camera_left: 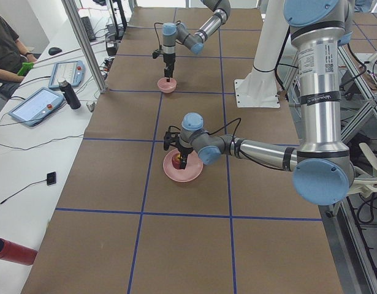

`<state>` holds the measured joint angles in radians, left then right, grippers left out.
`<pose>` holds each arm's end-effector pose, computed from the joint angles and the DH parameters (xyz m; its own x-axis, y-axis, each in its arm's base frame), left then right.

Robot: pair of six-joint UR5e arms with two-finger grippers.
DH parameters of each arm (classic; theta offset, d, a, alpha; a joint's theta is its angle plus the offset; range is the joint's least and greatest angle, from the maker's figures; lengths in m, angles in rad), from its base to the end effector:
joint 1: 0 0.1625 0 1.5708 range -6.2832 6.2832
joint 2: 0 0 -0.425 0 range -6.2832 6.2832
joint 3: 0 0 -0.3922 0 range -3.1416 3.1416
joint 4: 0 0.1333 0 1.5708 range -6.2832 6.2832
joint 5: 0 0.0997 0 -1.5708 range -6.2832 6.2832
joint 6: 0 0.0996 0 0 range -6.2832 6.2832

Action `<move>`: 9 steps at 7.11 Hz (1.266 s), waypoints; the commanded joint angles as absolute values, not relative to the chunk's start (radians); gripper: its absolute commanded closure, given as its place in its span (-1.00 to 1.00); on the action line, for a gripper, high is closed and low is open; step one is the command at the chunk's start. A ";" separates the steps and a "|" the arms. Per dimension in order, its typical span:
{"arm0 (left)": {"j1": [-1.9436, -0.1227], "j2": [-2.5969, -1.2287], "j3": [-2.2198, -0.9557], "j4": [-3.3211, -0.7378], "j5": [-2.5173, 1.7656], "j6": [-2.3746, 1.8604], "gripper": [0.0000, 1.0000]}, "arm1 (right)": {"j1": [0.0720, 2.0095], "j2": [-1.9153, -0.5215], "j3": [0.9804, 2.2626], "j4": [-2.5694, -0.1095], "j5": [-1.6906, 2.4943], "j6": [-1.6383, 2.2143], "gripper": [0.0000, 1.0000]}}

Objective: Move apple from plate to bowl
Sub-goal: 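Release the bowl with the right gripper while the left gripper grasps the red apple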

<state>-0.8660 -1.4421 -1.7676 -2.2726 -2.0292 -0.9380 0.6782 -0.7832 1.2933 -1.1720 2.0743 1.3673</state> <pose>0.2369 -0.4162 0.5520 0.6611 0.0414 -0.7492 0.1148 0.9811 0.1555 -0.5489 -0.5517 0.2458 0.5199 0.1915 0.8325 -0.1512 0.9798 -0.1310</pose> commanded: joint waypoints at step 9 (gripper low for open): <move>-0.836 -1.535 -1.744 -2.219 -2.026 -0.943 1.00 | 0.896 -1.406 1.764 -1.172 2.315 0.948 -1.00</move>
